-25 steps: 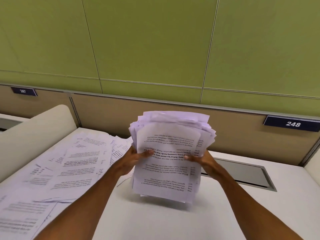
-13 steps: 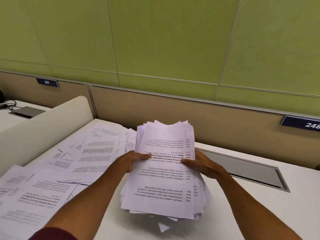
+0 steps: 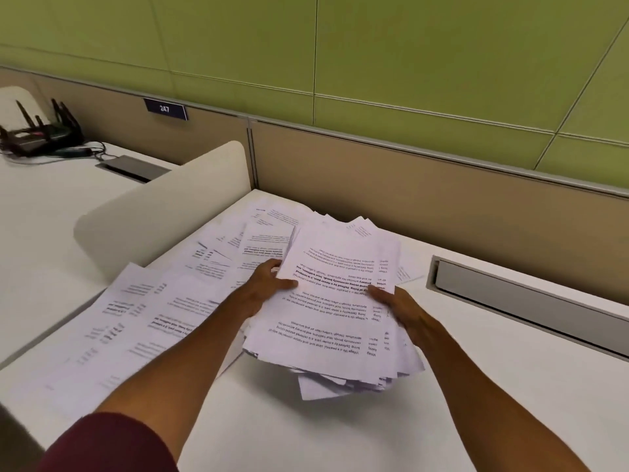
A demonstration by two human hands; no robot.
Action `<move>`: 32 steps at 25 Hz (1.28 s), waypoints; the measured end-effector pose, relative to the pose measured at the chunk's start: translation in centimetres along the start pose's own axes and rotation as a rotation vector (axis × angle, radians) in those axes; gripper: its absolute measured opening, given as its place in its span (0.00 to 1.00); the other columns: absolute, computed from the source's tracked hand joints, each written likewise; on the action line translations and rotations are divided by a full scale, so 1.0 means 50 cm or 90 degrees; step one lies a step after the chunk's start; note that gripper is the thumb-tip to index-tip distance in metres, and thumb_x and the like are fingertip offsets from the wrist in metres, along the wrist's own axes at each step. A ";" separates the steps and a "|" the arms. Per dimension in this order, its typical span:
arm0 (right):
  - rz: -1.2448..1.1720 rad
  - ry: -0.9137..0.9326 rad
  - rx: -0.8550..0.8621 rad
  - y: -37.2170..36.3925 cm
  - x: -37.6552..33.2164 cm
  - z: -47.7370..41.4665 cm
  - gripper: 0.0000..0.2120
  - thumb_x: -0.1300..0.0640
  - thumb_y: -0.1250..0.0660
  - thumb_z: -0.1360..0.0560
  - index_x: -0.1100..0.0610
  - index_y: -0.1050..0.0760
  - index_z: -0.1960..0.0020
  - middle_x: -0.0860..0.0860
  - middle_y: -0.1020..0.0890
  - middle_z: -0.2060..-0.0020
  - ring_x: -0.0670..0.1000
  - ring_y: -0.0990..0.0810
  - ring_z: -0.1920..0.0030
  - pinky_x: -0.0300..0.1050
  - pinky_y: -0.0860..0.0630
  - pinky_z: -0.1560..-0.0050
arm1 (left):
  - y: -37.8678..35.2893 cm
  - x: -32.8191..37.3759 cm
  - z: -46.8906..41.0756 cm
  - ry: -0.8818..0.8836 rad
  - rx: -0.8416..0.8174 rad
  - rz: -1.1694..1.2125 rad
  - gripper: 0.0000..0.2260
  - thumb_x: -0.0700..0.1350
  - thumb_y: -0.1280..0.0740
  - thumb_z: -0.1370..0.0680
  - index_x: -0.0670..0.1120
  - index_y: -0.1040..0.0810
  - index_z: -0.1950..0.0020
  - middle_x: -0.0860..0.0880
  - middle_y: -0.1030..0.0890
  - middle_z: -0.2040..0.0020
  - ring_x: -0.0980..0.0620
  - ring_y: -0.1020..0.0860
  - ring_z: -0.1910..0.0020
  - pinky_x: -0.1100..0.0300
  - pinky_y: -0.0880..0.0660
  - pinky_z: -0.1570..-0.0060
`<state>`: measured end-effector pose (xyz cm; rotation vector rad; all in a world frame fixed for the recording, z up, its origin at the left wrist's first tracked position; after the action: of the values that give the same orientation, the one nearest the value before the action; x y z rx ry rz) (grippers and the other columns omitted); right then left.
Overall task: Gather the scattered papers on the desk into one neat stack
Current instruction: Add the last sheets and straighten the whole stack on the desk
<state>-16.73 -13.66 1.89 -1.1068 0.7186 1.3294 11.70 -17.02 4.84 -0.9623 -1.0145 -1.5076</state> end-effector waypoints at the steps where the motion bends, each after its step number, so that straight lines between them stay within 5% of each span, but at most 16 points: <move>1: 0.041 -0.017 -0.016 -0.028 0.023 -0.011 0.17 0.62 0.30 0.25 0.61 0.24 0.37 0.59 0.16 0.44 0.61 0.15 0.48 0.54 0.17 0.52 | 0.019 -0.030 0.005 0.007 0.034 -0.008 0.25 0.31 0.27 0.30 0.37 0.29 0.35 0.38 0.22 0.38 0.45 0.21 0.50 0.58 0.22 0.56; 5: 0.308 -0.093 0.115 -0.110 0.104 -0.042 0.20 0.66 0.26 0.29 0.66 0.26 0.39 0.61 0.19 0.40 0.62 0.18 0.44 0.56 0.21 0.42 | 0.106 -0.153 0.026 0.060 0.057 -0.118 0.21 0.31 0.29 0.28 0.34 0.27 0.36 0.36 0.22 0.38 0.39 0.22 0.41 0.47 0.25 0.39; 10: 0.320 -0.095 0.172 -0.136 0.103 -0.059 0.14 0.64 0.26 0.29 0.63 0.24 0.45 0.61 0.18 0.42 0.61 0.18 0.49 0.57 0.21 0.43 | 0.300 -0.156 0.049 -0.002 0.260 -0.142 0.13 0.38 0.27 0.27 0.40 0.22 0.43 0.41 0.19 0.44 0.44 0.20 0.48 0.59 0.24 0.54; 12: 0.331 -0.083 0.193 -0.148 0.108 -0.055 0.15 0.57 0.23 0.31 0.59 0.24 0.48 0.58 0.17 0.46 0.59 0.16 0.53 0.56 0.19 0.47 | 0.382 -0.172 0.055 0.011 0.322 -0.246 0.15 0.43 0.27 0.27 0.43 0.22 0.42 0.42 0.21 0.40 0.42 0.23 0.40 0.54 0.28 0.45; 14: 0.347 -0.064 0.212 -0.161 0.115 -0.053 0.18 0.53 0.20 0.34 0.56 0.25 0.51 0.56 0.17 0.48 0.56 0.16 0.56 0.52 0.18 0.54 | 0.448 -0.220 0.066 0.149 0.315 -0.494 0.27 0.55 0.29 0.27 0.47 0.30 0.31 0.41 0.31 0.28 0.39 0.35 0.29 0.43 0.38 0.32; 17: 0.383 -0.055 0.224 -0.171 0.121 -0.059 0.24 0.56 0.20 0.34 0.59 0.26 0.44 0.58 0.18 0.45 0.61 0.17 0.51 0.57 0.18 0.49 | 0.463 -0.287 0.075 0.265 0.226 -0.640 0.38 0.69 0.41 0.26 0.53 0.49 0.22 0.41 0.54 0.21 0.36 0.54 0.23 0.36 0.54 0.28; 22: 0.393 -0.051 0.240 -0.202 0.132 -0.071 0.25 0.57 0.21 0.34 0.60 0.28 0.42 0.61 0.19 0.41 0.62 0.18 0.49 0.58 0.19 0.48 | 0.487 -0.254 0.063 0.115 0.320 -0.631 0.39 0.70 0.36 0.30 0.51 0.39 0.26 0.40 0.40 0.25 0.38 0.42 0.26 0.37 0.44 0.29; 27: 0.405 -0.053 0.260 -0.204 0.140 -0.075 0.27 0.56 0.20 0.34 0.60 0.29 0.40 0.61 0.20 0.40 0.62 0.18 0.48 0.60 0.20 0.46 | 0.599 -0.275 0.077 0.305 0.350 -0.585 0.59 0.73 0.27 0.44 0.44 0.45 0.24 0.36 0.44 0.24 0.34 0.44 0.25 0.38 0.43 0.30; 32: 0.393 -0.059 0.267 -0.205 0.140 -0.072 0.28 0.56 0.21 0.33 0.62 0.29 0.38 0.61 0.20 0.39 0.64 0.19 0.44 0.63 0.21 0.43 | 0.587 -0.266 0.051 0.255 0.331 -0.475 0.48 0.60 0.19 0.43 0.40 0.35 0.33 0.39 0.27 0.35 0.38 0.27 0.36 0.47 0.28 0.41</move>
<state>-5.01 -13.19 -3.60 -0.4915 1.2659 1.6233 42.76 -13.68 -3.43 0.1217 -1.4414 -1.7826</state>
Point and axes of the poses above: each hand's wrist, its own z-axis away from the middle knuckle, its own y-axis out of the back of the hand, x = y × z, the point moved 3 cm from there along -z, towards the middle knuckle
